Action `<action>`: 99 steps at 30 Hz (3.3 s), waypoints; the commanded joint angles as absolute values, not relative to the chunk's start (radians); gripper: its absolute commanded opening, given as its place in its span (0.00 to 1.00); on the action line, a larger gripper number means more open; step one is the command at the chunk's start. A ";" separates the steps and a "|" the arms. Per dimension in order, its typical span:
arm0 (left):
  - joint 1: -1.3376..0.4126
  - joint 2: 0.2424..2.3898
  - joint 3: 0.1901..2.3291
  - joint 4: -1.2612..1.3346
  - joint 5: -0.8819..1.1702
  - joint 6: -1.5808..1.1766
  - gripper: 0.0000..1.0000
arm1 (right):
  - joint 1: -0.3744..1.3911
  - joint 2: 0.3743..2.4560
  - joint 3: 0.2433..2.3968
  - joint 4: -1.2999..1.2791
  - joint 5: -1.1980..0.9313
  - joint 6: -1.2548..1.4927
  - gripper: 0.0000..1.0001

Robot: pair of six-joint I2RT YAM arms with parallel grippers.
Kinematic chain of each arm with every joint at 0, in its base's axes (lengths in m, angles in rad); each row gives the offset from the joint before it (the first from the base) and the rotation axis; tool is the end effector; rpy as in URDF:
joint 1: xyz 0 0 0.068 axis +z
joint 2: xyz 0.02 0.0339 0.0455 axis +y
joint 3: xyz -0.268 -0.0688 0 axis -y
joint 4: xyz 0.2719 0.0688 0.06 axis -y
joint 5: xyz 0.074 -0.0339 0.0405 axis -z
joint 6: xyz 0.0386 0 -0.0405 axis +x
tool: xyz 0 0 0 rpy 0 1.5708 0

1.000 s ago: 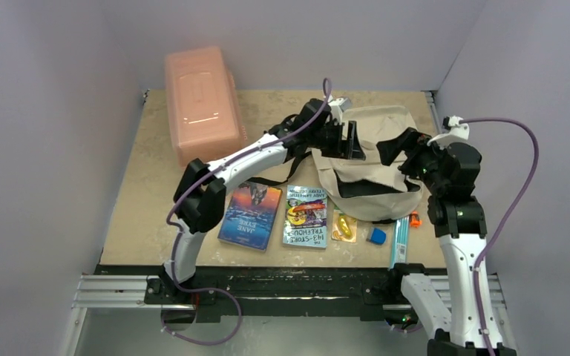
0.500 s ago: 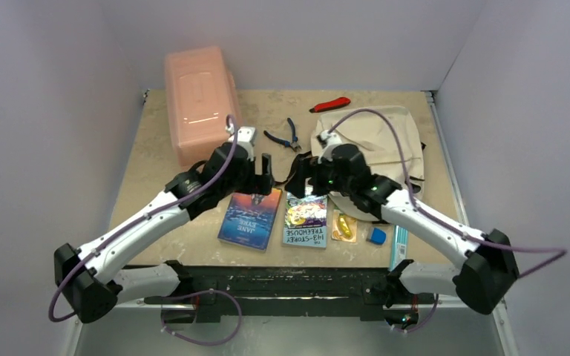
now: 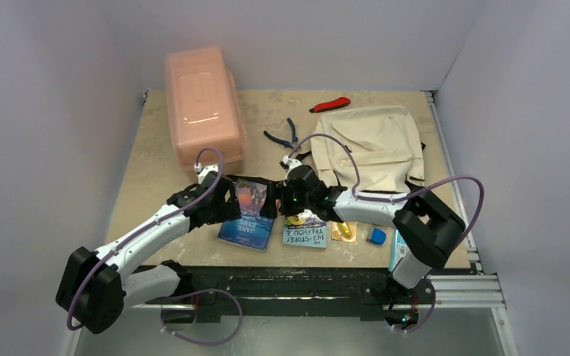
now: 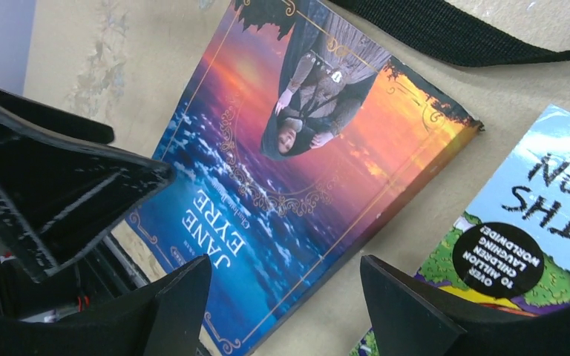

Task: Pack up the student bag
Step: Pick up the book from the center of the board.

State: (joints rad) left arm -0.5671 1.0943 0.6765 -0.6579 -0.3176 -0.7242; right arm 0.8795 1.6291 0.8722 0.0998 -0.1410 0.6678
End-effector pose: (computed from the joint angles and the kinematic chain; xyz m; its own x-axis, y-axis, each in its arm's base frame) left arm 0.1942 -0.1094 0.1988 -0.8111 -0.2296 -0.5379 -0.2032 0.9731 -0.1090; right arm 0.2275 0.2834 0.1694 -0.8221 -0.0317 -0.5685 -0.4135 0.7197 0.5577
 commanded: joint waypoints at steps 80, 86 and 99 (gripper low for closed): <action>-0.514 0.686 0.859 -0.647 0.100 -0.941 0.00 | 0.873 1.820 0.668 1.021 -0.501 1.369 0.99; -0.514 0.649 0.768 -0.614 0.072 -0.932 0.00 | 0.873 1.938 0.669 1.319 -0.512 1.461 0.97; -0.514 0.608 0.590 -0.684 -0.047 -0.958 0.00 | 0.871 1.975 0.679 1.481 -0.483 1.473 0.14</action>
